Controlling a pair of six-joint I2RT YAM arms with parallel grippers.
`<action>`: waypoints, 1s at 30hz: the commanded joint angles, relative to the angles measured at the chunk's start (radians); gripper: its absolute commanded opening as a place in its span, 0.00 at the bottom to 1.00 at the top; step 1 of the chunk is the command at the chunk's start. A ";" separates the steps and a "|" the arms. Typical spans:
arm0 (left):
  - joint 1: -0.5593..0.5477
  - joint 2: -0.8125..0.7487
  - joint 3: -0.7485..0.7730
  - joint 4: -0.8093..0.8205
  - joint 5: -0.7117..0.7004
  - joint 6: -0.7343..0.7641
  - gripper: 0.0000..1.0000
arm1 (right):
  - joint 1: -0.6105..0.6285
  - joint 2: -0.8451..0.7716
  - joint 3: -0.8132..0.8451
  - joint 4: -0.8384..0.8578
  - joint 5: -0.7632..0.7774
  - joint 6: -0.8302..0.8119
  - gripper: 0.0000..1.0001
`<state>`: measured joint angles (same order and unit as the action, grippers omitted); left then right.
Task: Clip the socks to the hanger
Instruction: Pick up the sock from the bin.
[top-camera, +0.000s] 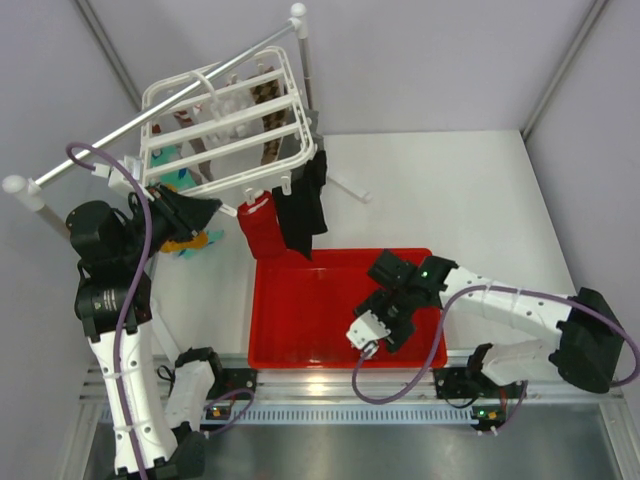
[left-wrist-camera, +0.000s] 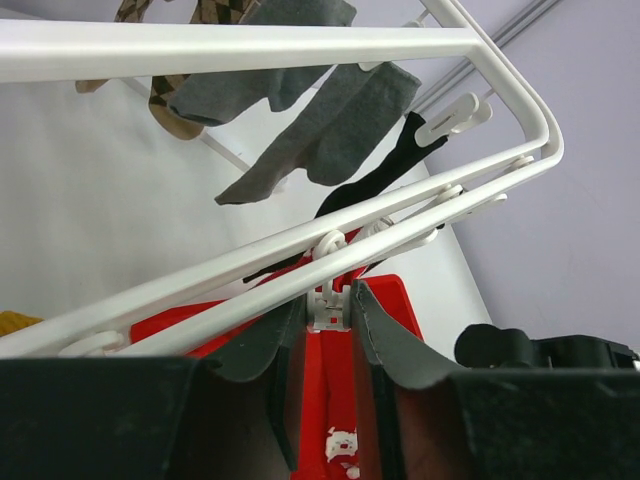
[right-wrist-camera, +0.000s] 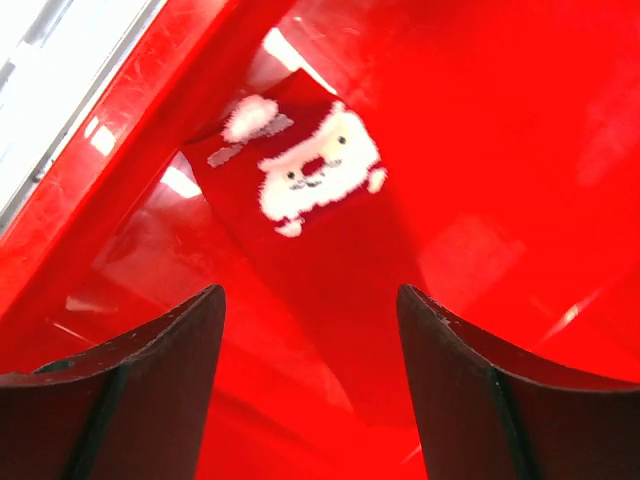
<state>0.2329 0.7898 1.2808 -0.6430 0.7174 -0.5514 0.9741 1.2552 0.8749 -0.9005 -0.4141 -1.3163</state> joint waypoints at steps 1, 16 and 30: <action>0.000 0.003 -0.003 0.039 0.011 -0.001 0.00 | -0.003 0.079 0.024 -0.014 -0.060 -0.147 0.68; 0.002 0.003 0.015 0.000 -0.009 0.045 0.00 | 0.006 0.390 0.147 0.175 -0.107 0.127 0.44; 0.002 0.003 0.011 -0.007 -0.010 0.047 0.00 | -0.077 0.369 0.176 0.485 -0.060 0.637 0.45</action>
<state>0.2329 0.7898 1.2808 -0.6525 0.7094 -0.5209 0.8833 1.6981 1.0542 -0.4553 -0.4187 -0.7128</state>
